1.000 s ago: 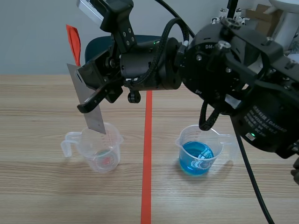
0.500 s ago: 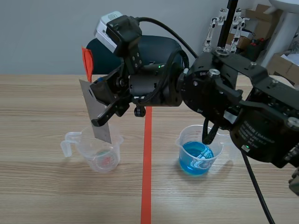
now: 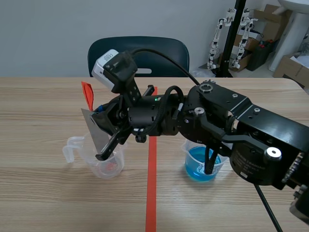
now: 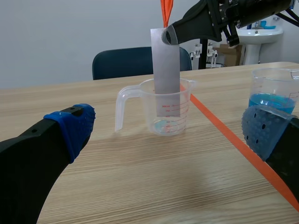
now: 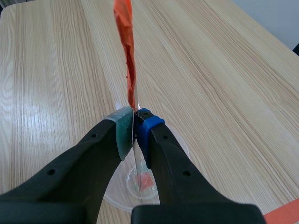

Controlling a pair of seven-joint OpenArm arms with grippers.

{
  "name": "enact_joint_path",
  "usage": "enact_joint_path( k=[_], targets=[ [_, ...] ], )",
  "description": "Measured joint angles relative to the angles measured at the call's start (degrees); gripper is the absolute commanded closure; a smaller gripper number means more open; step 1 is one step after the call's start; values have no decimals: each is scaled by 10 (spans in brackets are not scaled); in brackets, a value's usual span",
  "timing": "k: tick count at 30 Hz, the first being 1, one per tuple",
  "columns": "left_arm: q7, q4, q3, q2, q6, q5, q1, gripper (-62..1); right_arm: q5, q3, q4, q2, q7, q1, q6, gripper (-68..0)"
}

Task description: Do the redox reaction experiment. put the plate into the left beaker

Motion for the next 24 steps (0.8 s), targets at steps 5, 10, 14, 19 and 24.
enact_joint_path(
  k=[5,10,14,19,24],
  targets=[
    [0,0,0,0,0,0,0,-623,-29,0,-24,-10,8,0,0,-6],
    [0,0,0,0,0,0,0,-623,-31,0,-35,-22,14,0,0,-6],
    [0,0,0,0,0,0,0,-623,-37,0,-35,-22,15,0,0,-6],
    [0,0,0,0,0,0,0,-623,-50,0,-35,-23,15,0,0,-6],
    [0,0,0,0,0,0,0,-623,-51,0,-35,-23,15,0,0,-6]
  ],
)
